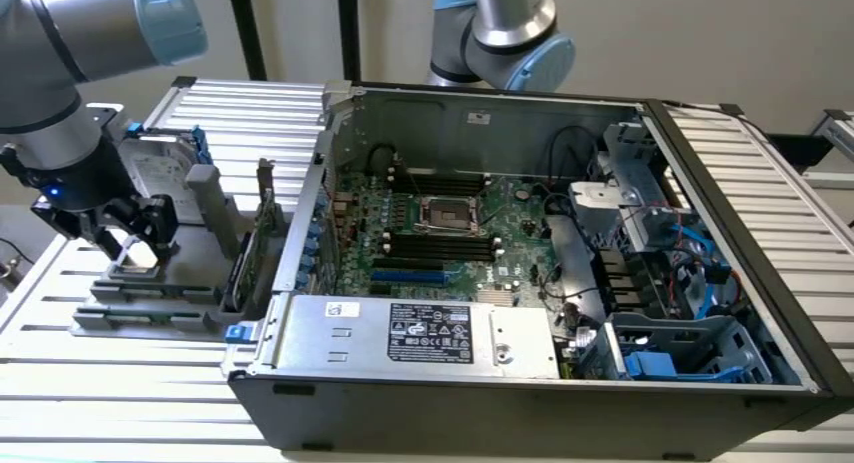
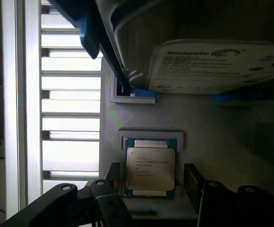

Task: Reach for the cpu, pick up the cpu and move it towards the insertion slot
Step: 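Pick up the cpu and move it towards the insertion slot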

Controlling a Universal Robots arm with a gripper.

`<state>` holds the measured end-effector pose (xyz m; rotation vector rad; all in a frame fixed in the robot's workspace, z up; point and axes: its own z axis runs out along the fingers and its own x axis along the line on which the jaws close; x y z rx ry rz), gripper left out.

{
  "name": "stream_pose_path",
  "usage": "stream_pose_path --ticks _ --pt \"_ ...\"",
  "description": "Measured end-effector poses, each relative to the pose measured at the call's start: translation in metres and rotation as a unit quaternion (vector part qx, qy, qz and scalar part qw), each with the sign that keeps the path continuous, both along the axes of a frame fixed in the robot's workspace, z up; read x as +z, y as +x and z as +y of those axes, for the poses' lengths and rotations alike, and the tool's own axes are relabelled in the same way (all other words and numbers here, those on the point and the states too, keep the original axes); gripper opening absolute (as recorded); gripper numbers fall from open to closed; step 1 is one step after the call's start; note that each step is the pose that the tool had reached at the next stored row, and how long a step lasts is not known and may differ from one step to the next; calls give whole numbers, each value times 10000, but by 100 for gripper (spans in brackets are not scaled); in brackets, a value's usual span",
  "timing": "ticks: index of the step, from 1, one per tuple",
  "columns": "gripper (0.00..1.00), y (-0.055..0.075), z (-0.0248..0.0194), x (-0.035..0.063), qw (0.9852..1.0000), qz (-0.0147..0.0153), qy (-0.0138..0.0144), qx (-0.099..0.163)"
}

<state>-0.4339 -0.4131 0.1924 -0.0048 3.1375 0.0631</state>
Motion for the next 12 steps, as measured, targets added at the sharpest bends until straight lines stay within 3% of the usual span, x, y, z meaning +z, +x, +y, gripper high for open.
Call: stream_pose_path --ticks 12 --pt "65 -1 29 -44 10000 5 0 -1"
